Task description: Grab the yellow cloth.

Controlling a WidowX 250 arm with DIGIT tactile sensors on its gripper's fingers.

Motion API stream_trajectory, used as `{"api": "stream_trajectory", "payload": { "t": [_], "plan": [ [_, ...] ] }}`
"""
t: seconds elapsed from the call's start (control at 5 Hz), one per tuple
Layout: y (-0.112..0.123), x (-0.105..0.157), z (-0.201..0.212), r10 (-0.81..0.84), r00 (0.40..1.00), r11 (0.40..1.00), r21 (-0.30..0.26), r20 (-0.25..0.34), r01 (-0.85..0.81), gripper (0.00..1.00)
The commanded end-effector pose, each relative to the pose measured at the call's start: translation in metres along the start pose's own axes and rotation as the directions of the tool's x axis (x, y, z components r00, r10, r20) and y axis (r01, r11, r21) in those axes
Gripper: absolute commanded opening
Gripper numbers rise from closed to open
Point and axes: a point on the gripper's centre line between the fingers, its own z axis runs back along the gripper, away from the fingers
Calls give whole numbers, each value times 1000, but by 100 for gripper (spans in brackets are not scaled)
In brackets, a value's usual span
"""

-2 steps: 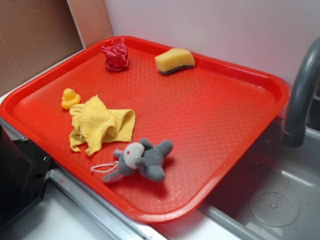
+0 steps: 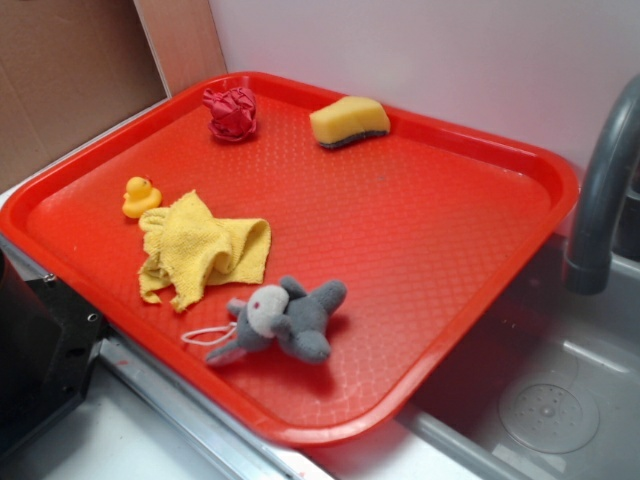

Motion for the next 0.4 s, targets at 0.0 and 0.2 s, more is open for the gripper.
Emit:
{"api": "stream_trajectory", "payload": {
  "t": [0.0, 0.2],
  "plan": [
    [3, 25, -12, 481, 876, 868, -149, 18, -474, 100],
    [3, 35, -29, 682, 730, 726, -159, 46, -669, 100]
  ]
}}
